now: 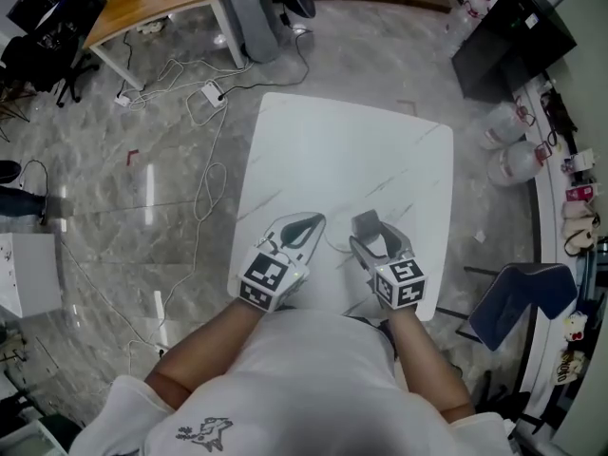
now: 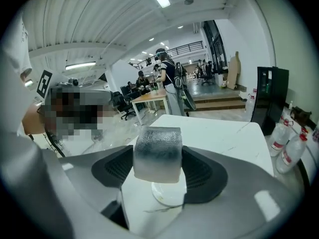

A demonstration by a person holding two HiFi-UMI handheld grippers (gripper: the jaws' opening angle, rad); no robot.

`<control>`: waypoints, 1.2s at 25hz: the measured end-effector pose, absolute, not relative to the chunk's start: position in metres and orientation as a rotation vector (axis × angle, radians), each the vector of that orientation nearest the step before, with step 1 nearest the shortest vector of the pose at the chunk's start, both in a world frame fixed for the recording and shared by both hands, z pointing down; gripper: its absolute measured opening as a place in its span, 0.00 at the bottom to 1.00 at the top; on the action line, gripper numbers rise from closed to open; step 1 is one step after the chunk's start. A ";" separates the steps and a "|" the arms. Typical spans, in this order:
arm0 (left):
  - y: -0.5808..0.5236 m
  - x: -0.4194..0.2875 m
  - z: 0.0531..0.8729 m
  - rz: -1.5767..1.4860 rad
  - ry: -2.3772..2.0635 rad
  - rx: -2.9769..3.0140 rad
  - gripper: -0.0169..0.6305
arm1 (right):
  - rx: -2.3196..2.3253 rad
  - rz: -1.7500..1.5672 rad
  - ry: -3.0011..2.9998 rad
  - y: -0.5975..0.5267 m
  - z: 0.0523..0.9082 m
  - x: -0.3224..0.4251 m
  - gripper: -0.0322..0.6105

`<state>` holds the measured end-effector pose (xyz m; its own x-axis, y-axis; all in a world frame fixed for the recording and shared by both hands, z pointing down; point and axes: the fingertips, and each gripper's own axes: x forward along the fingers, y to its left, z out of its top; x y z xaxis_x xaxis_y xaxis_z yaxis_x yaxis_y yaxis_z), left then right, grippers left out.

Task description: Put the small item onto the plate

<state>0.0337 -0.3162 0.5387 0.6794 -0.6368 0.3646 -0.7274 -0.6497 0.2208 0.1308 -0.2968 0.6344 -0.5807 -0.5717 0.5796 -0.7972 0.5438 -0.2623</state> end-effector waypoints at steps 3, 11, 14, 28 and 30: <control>-0.319 0.037 0.550 0.376 -1.094 2.509 0.02 | 1.073 0.711 -2.337 -0.303 0.655 0.133 0.51; -0.324 0.038 0.566 0.427 -1.135 2.477 0.02 | 0.956 0.708 -2.241 -0.315 0.729 0.133 0.51; -0.323 0.032 0.573 0.421 -1.155 2.449 0.02 | 0.918 0.703 -2.222 -0.318 0.749 0.127 0.51; -0.321 0.021 0.597 0.424 -1.163 2.368 0.02 | 0.773 0.659 -2.078 -0.317 0.824 0.119 0.51; -0.321 0.018 0.599 0.431 -1.163 2.367 0.02 | 0.757 0.646 -2.061 -0.315 0.832 0.118 0.51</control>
